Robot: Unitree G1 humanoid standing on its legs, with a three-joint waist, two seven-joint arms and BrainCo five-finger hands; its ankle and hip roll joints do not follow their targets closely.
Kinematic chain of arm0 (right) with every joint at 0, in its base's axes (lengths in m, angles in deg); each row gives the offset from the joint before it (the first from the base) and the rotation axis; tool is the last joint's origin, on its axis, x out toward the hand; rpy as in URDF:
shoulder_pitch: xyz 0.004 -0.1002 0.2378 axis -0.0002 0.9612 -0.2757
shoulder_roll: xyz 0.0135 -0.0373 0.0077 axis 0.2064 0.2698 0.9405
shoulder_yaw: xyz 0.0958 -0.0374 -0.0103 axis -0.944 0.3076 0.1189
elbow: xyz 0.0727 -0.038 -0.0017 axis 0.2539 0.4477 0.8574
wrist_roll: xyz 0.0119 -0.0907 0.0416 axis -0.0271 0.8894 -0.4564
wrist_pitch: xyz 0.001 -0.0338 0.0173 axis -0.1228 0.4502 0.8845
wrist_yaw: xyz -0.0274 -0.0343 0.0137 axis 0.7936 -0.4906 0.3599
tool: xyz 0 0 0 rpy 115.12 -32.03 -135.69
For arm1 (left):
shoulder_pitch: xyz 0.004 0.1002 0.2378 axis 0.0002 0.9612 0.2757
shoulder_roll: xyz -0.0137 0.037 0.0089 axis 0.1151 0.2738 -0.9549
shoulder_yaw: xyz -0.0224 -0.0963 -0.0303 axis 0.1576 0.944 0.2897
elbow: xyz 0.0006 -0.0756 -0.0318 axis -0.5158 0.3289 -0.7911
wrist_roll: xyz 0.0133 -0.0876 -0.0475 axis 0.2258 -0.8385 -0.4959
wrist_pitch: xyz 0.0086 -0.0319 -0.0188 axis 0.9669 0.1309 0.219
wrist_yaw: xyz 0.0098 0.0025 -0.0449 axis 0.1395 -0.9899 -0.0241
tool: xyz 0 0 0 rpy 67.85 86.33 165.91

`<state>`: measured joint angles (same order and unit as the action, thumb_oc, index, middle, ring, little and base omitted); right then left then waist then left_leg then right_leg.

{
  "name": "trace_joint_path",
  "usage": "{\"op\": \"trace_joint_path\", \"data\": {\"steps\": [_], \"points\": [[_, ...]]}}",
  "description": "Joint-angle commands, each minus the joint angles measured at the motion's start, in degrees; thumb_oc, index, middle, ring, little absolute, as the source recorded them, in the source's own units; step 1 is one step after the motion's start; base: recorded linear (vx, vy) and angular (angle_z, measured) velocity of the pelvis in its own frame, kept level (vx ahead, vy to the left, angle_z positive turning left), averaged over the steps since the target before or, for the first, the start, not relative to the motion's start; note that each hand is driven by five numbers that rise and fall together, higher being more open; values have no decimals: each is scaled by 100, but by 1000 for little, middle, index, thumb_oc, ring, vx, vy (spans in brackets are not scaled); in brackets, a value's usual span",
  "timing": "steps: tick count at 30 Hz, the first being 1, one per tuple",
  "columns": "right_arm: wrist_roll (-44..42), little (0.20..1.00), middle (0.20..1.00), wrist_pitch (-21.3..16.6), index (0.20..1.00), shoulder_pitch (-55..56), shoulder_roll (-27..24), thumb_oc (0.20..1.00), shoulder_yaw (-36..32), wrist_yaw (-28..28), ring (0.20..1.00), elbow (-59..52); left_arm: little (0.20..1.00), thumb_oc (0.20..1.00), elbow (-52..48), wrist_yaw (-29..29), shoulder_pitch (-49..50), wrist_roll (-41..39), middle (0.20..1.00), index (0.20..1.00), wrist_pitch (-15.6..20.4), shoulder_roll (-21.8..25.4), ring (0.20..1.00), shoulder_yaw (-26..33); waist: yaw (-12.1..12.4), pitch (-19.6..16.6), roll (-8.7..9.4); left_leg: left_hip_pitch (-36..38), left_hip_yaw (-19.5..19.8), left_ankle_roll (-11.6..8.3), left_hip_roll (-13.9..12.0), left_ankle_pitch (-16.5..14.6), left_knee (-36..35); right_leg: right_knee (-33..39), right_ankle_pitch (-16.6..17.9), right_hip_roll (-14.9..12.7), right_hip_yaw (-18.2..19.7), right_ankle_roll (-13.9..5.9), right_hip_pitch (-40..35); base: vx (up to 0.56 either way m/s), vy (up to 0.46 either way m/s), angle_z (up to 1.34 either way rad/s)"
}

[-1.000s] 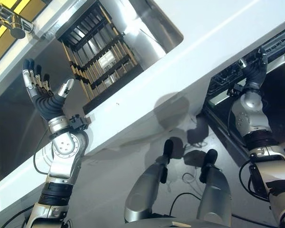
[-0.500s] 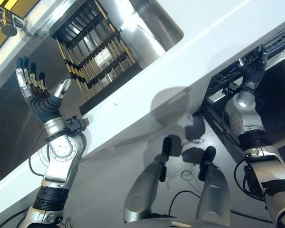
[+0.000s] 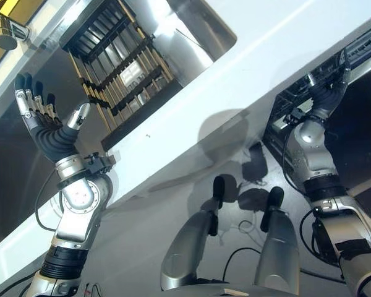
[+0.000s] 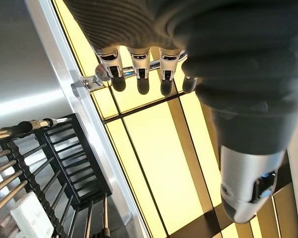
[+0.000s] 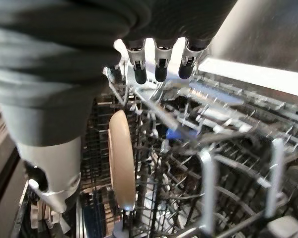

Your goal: Pick up plates and place into dishwasher.

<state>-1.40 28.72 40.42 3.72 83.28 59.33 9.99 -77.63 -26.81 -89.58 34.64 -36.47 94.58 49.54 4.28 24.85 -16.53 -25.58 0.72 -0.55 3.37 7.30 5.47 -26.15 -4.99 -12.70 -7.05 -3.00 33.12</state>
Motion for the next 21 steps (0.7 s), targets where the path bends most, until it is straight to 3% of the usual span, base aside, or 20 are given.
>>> {"op": "trace_joint_path", "data": {"steps": [1, 11, 21], "points": [[268, 1000, 1000, -222, 1000, -131, 83, 1000, -287, 199, 1000, -696, 1000, 1000, 667, -162, -610, 623, 1000, 1000, 93, -48, 1000, 72, -410, 494, 224, 101, -179, 136, 368, -561, 552, 2140, 1898, -359, 1147, -336, -494, -26, -45, -7], [545, 1000, 1000, -20, 1000, 506, 131, 1000, -565, 570, 1000, -1123, 1000, 1000, 629, -109, -666, 705, 1000, 1000, 3, -94, 1000, 108, -745, 493, 363, 409, -339, 118, 284, -744, 664, 2165, 1853, -268, 1329, -328, -748, -2, -41, -15], [473, 1000, 1000, -72, 1000, 1558, 297, 1000, -963, 954, 1000, -1462, 1000, 1000, 627, 130, -595, 750, 1000, 1000, -143, -121, 1000, 175, -1056, 142, 697, 778, -587, 114, 61, -1040, 891, 2124, 1713, -154, 1394, -293, -1122, 41, -58, -13]]}}
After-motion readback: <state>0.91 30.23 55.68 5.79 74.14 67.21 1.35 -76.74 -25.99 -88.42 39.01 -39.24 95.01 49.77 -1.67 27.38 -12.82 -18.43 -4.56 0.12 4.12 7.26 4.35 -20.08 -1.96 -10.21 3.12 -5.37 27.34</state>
